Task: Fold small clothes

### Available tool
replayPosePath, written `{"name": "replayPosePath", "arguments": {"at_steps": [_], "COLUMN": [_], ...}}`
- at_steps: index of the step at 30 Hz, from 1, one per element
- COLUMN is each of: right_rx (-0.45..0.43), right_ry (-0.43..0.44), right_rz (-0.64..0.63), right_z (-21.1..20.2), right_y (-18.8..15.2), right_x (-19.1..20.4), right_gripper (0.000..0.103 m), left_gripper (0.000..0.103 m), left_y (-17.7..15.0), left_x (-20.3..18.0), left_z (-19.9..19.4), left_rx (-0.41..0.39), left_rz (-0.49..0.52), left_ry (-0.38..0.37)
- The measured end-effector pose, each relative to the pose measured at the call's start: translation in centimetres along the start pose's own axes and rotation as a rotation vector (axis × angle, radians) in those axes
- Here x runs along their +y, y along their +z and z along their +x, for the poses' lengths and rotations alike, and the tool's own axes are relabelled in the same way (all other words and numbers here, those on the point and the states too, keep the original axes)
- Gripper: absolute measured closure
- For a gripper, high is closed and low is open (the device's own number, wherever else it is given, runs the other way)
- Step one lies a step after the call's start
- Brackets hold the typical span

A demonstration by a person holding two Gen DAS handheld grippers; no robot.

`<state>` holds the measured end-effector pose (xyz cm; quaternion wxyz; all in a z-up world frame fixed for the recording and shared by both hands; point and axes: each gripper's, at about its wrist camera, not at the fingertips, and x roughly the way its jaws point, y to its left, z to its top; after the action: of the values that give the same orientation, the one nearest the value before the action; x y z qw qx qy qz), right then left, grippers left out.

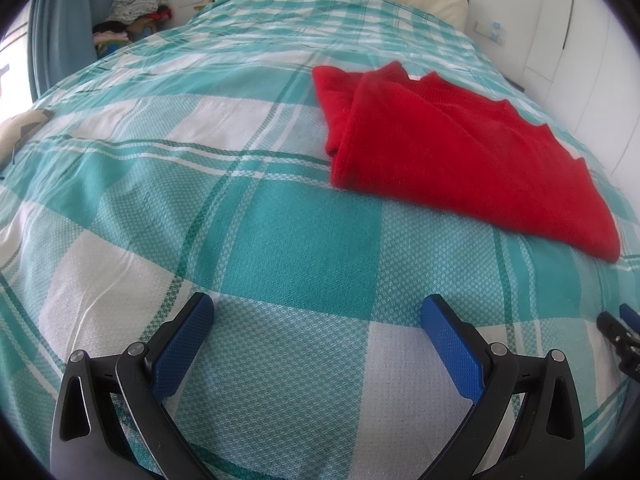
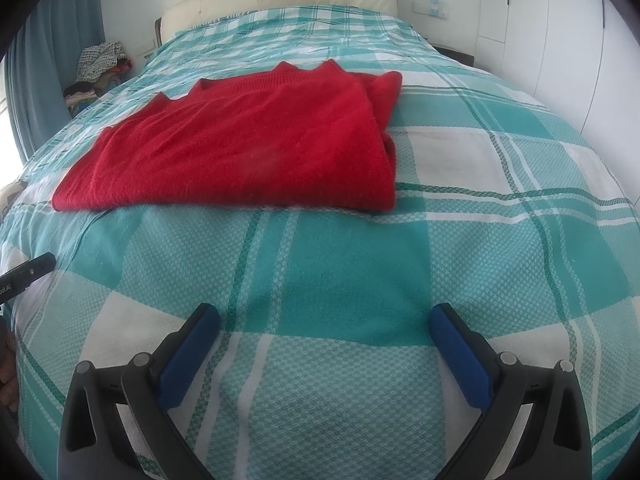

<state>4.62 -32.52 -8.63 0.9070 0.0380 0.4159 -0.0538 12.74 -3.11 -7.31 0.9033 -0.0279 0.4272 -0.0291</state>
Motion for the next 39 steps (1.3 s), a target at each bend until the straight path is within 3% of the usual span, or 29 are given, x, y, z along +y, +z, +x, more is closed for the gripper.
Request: {"name": "replayPosePath", "arguments": {"at_steps": [39], "right_rx": [0.001], "right_ry": [0.000], "right_rz": [0.000], "right_z": [-0.04], "right_y": [0.00], "right_x": [0.03], "right_gripper": [0.000], "left_gripper": [0.000], "left_y": [0.01], "left_x": [0.18], "left_z": [-0.22], "left_rx": [-0.003], "left_rz": [-0.007], "left_ry": [-0.011]}}
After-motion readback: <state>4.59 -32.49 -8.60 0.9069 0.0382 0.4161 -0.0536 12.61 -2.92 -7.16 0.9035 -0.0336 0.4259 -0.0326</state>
